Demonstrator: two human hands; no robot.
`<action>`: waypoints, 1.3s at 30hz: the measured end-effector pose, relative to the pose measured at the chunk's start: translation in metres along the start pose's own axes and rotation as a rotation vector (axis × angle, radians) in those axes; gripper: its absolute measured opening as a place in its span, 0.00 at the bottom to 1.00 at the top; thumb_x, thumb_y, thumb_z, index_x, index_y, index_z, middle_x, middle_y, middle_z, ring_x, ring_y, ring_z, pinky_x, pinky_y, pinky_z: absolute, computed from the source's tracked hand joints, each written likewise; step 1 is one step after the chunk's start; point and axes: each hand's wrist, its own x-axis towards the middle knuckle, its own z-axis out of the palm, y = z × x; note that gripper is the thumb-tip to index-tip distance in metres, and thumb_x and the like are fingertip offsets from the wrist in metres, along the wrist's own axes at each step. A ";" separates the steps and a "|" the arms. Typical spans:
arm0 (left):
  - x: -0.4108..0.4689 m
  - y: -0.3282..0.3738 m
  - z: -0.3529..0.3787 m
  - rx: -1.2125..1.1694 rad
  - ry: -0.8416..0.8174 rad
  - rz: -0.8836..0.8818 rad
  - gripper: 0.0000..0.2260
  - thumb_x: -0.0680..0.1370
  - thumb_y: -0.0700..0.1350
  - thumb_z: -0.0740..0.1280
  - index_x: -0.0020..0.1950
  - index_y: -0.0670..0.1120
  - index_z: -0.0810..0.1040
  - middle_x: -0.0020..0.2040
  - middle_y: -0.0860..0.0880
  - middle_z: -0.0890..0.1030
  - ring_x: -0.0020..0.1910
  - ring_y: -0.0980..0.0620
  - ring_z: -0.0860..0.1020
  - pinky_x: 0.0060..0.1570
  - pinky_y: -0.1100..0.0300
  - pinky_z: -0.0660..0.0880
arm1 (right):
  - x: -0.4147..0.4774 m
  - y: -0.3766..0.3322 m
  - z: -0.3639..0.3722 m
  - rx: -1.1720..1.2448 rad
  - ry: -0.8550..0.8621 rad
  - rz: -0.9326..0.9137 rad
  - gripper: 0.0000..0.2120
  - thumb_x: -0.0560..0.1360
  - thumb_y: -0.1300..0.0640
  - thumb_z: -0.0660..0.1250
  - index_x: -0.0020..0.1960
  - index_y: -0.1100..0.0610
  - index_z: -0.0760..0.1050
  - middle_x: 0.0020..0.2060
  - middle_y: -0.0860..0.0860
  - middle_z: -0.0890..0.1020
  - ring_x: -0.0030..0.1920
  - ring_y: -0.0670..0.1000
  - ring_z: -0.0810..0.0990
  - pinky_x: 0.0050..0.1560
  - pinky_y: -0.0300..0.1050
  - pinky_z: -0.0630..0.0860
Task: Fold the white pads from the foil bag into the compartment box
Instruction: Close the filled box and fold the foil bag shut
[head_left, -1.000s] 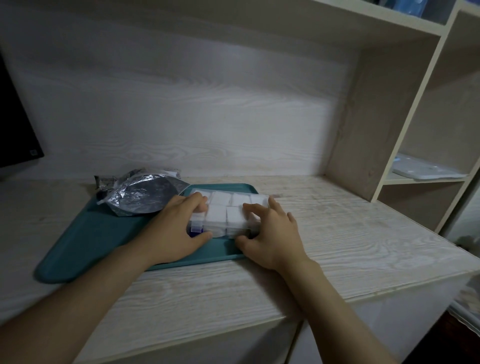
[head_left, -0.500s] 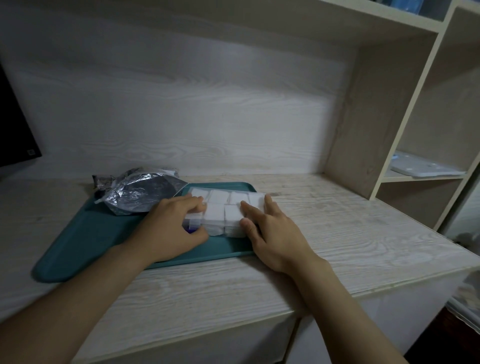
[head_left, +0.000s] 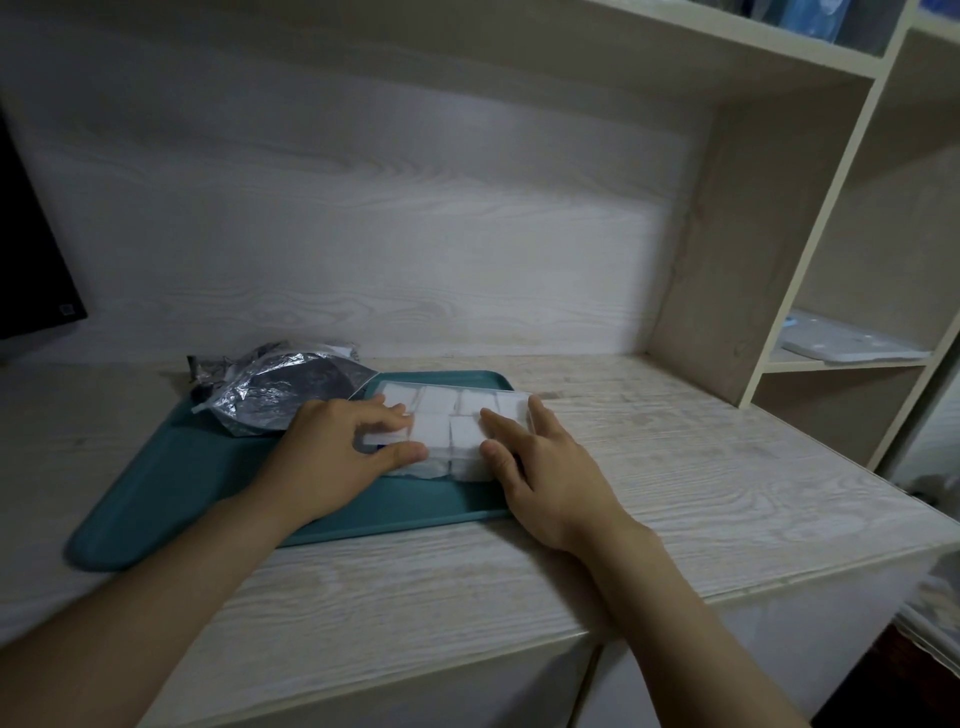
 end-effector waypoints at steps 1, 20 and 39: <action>0.000 0.001 0.000 0.010 0.020 -0.002 0.22 0.66 0.59 0.82 0.56 0.50 0.89 0.58 0.57 0.86 0.66 0.67 0.77 0.60 0.84 0.63 | 0.002 0.000 0.000 -0.001 -0.001 -0.005 0.26 0.86 0.38 0.50 0.83 0.40 0.60 0.83 0.62 0.56 0.84 0.59 0.51 0.81 0.57 0.58; 0.009 -0.046 -0.048 0.416 0.467 -0.273 0.27 0.66 0.35 0.75 0.63 0.45 0.71 0.63 0.39 0.72 0.63 0.31 0.69 0.58 0.36 0.72 | 0.064 -0.044 0.006 -0.064 0.049 0.186 0.13 0.83 0.48 0.55 0.49 0.56 0.71 0.51 0.57 0.79 0.58 0.61 0.76 0.66 0.58 0.69; 0.017 -0.055 -0.067 0.196 0.780 -0.031 0.04 0.81 0.36 0.69 0.52 0.44 0.82 0.46 0.47 0.85 0.44 0.43 0.83 0.49 0.50 0.78 | 0.100 -0.116 0.037 0.005 0.383 -0.129 0.28 0.73 0.60 0.68 0.74 0.56 0.71 0.64 0.56 0.80 0.67 0.60 0.76 0.72 0.56 0.66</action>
